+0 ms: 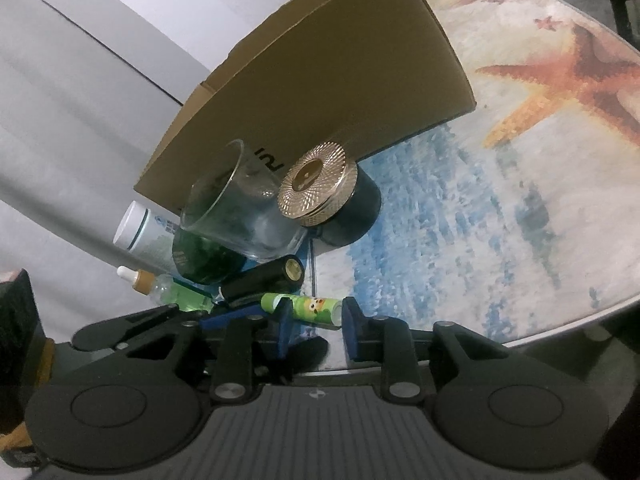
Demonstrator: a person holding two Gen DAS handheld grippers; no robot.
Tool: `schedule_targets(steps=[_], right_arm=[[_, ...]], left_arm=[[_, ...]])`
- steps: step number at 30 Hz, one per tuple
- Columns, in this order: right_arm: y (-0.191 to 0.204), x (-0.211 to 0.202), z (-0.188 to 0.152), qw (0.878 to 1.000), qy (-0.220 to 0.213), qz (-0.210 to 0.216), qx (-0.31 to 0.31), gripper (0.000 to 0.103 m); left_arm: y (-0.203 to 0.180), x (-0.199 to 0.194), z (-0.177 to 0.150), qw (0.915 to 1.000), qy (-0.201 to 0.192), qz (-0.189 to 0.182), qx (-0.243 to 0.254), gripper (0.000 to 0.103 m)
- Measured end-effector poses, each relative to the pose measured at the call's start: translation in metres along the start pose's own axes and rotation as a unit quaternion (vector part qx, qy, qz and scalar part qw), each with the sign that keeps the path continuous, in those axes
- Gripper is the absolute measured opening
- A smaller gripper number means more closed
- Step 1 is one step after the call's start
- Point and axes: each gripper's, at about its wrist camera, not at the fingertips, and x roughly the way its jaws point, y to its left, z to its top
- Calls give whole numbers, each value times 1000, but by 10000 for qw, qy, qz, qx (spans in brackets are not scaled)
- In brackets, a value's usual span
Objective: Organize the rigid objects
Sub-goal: 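Close the right gripper around the green-and-white stick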
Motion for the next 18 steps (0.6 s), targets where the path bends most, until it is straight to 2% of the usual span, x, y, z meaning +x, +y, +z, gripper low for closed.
schedule_targets(steps=[5,15,18], right_arm=[[2,-3,-2,10000,-74,-47,-45,21],[27,-31,-7,9981,-447,-120,-409,21],[31,-33,-9,9975,-480,-153,-489,21]], left_arm=[[-3,-2,-3,9999,-49,87,-49,49],[-10,-35,-3,9984,-532,185,-41,49],[-12,-32,-7,9985,-502,227,-30,49]])
